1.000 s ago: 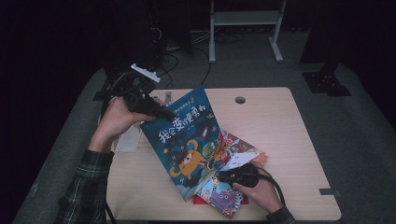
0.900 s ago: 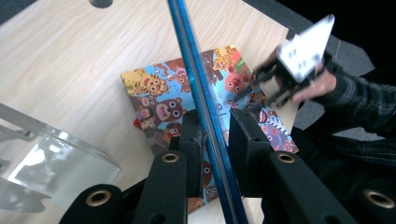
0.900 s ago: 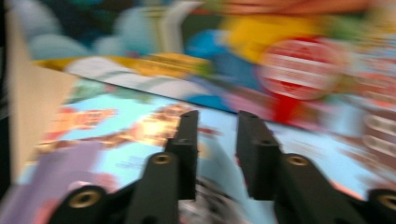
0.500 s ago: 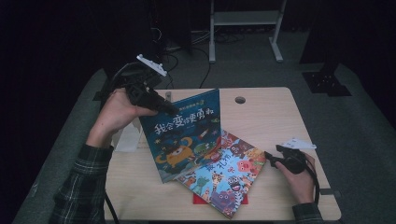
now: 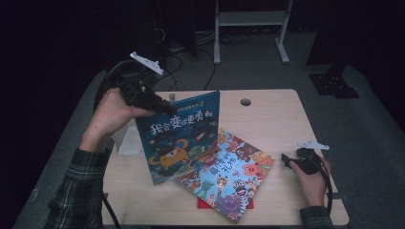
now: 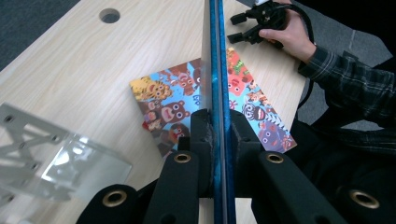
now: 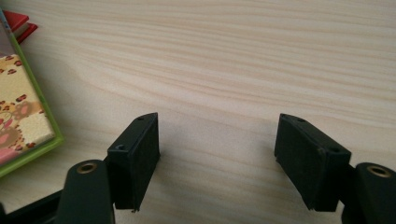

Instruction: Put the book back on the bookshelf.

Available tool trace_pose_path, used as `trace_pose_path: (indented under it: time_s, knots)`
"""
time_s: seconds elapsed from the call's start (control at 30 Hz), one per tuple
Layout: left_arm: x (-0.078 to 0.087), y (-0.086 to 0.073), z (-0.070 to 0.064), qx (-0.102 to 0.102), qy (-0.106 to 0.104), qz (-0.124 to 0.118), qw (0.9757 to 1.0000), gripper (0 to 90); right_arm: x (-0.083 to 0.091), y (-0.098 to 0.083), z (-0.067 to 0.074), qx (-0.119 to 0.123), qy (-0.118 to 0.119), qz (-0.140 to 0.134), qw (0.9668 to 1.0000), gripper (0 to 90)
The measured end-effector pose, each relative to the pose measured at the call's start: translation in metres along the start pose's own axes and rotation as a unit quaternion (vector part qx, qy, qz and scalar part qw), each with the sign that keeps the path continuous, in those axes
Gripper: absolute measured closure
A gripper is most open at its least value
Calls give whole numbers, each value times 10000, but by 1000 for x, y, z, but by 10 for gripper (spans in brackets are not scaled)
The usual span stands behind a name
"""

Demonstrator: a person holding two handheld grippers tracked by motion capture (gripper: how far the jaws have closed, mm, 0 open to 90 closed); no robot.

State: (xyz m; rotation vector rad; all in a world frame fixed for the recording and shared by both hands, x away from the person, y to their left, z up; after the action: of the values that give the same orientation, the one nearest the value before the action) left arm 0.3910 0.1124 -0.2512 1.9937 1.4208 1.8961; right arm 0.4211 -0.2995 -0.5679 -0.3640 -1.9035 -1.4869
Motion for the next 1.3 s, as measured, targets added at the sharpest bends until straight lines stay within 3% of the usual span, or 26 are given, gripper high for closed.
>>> trace_pose_path:
  time_s: [0.27,0.7,1.03,1.3]
  knots:
    - [26,-16,13,194,97,-171,9996,825,-2,-1,1,1,-4,63,10000,184]
    - [72,-48,39,602,363,-534,9961,824,-2,-1,1,-10,-4,70,10000,182]
    - [106,-81,65,1066,668,-814,9887,824,-2,-1,1,5,-4,64,10000,182]
    - [132,-113,87,1507,970,-1027,9784,824,-2,-1,1,-2,-7,66,10000,182]
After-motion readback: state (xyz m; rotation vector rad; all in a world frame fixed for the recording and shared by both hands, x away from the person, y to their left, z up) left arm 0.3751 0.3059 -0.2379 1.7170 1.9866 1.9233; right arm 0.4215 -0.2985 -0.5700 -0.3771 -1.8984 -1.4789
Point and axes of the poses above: each handheld gripper's, and its own axes: x roughly backward along the jaws, y roughly out of its top, z roughly to its left, the point moved 10 cm from there along -x, roughly forward along the jaws, and after that the axes turned 10 degrees about x, right-handed, at the moved point
